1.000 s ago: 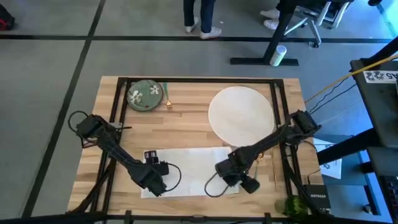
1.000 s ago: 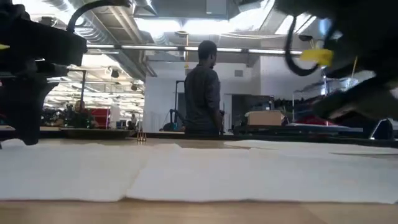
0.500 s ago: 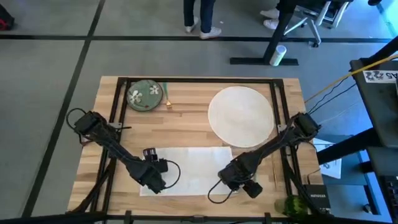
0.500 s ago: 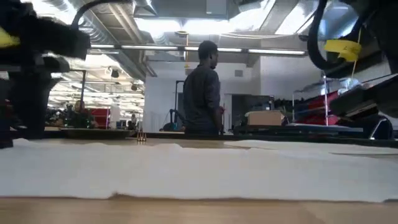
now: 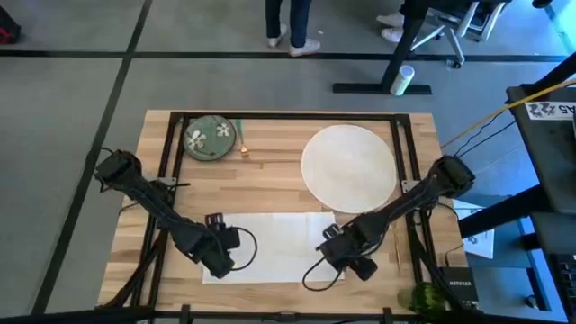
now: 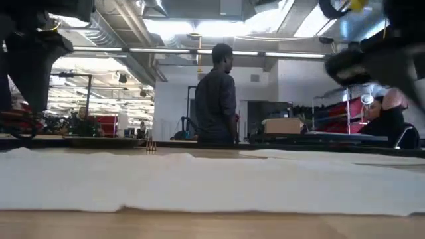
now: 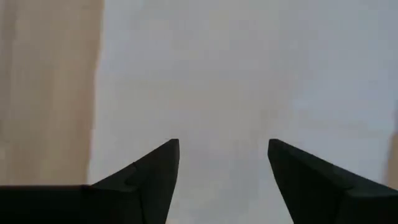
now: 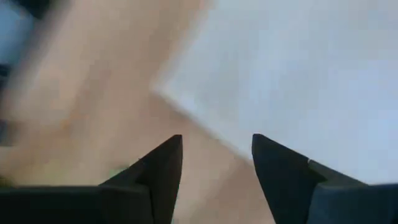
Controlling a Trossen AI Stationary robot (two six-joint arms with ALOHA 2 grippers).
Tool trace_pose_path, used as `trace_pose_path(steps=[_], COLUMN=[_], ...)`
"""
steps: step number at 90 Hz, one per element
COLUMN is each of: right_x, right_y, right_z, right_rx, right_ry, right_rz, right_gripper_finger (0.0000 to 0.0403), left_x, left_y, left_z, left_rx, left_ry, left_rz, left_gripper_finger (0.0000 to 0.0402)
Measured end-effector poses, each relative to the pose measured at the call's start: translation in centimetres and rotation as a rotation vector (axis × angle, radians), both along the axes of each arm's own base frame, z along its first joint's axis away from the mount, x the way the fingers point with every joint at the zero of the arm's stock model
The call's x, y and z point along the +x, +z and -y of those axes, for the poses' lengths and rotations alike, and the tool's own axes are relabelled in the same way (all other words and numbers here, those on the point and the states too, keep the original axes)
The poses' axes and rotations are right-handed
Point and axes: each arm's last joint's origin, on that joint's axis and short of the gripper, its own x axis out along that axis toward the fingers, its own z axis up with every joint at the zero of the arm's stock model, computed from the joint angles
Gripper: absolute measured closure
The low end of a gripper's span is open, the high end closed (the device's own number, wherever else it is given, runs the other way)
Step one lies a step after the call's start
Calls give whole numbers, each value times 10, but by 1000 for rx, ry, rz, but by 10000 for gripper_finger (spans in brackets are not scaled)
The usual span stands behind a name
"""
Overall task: Set table place
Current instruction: Fold the white table napkin
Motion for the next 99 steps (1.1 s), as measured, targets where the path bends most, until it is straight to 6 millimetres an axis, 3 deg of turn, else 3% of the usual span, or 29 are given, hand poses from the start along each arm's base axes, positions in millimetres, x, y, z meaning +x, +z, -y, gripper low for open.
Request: trace_pose_path(steps=[20,41,56,70,99], right_x=[5,15,25,26,28], right_y=[-1,0,1,2,-16], right_z=[4,10,19,17,16], right_rx=[-169,-125,-48,-12,-51], right_ry=[-50,-117,-189,-216,-268], right_rz=[113,157,165,172,115], right_gripper_finger=[224,224,224,224,224], left_x=[4,3,3,8,16], left_y=[0,-1,-8,-9,-9], left_z=[4,1,-11,-20,-33], left_rx=[-60,-58,-57,-50,-61], left_ry=[-49,-79,-86,-87,-44], left_rz=[-4,-38,-178,-197,-204], left_gripper_finger=[169,169,169,169,169])
